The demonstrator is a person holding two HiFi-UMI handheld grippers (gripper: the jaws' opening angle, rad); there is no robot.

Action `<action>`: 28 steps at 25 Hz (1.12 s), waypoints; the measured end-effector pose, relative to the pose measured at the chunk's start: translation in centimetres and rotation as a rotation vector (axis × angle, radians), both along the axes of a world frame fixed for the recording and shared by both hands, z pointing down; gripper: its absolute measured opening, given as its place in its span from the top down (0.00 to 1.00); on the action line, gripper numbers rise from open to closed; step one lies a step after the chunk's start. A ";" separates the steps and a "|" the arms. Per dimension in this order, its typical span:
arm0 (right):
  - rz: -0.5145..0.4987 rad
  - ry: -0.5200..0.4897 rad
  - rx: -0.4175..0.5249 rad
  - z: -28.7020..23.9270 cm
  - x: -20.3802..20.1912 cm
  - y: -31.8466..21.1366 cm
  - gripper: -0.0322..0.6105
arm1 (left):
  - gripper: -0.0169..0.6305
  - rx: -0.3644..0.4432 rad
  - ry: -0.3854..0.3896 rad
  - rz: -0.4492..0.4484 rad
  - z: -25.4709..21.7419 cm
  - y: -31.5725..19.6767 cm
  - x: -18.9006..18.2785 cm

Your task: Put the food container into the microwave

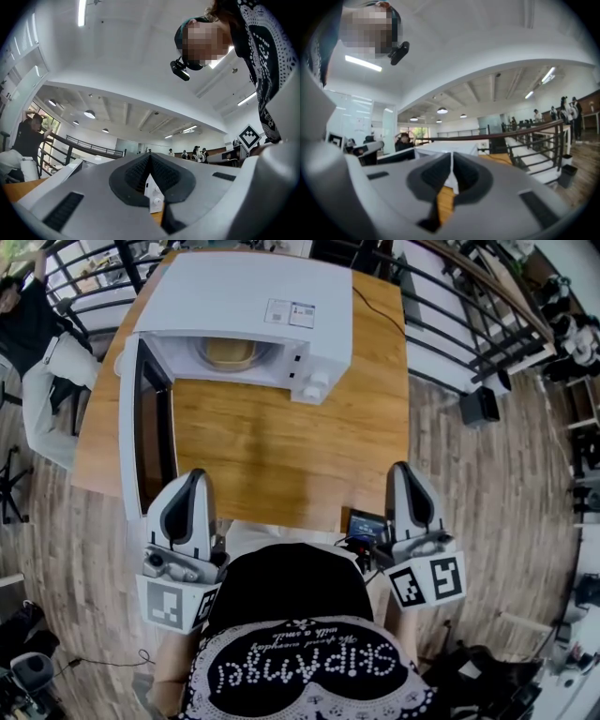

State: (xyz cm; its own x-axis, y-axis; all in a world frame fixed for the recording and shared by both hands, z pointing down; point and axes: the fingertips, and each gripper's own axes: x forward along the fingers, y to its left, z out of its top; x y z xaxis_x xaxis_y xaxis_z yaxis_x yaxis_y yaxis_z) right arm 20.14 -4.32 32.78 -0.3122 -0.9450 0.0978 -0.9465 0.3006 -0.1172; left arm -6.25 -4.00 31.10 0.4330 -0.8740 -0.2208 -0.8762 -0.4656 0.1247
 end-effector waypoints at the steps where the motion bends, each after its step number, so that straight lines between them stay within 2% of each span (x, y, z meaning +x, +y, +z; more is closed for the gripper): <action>1: 0.003 -0.001 -0.005 0.1 0.1 0.2 0.89 | 0.93 -0.002 -0.002 0.001 0.2 0.1 0.1; 13: 0.033 -0.005 -0.080 2.2 1.3 1.8 0.89 | 0.93 0.012 0.001 0.025 0.2 0.3 1.4; 28: -0.023 -0.010 -0.032 1.5 -0.6 -0.2 0.89 | 0.93 0.006 -0.043 -0.004 0.6 -0.1 1.4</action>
State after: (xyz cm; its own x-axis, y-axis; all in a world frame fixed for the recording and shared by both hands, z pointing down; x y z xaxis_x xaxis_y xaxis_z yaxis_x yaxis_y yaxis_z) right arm 19.49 -4.53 34.30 -0.3354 -0.9338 0.1244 -0.9380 0.3187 -0.1366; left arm -4.87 -4.09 31.66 0.4391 -0.8743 -0.2070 -0.8824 -0.4630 0.0837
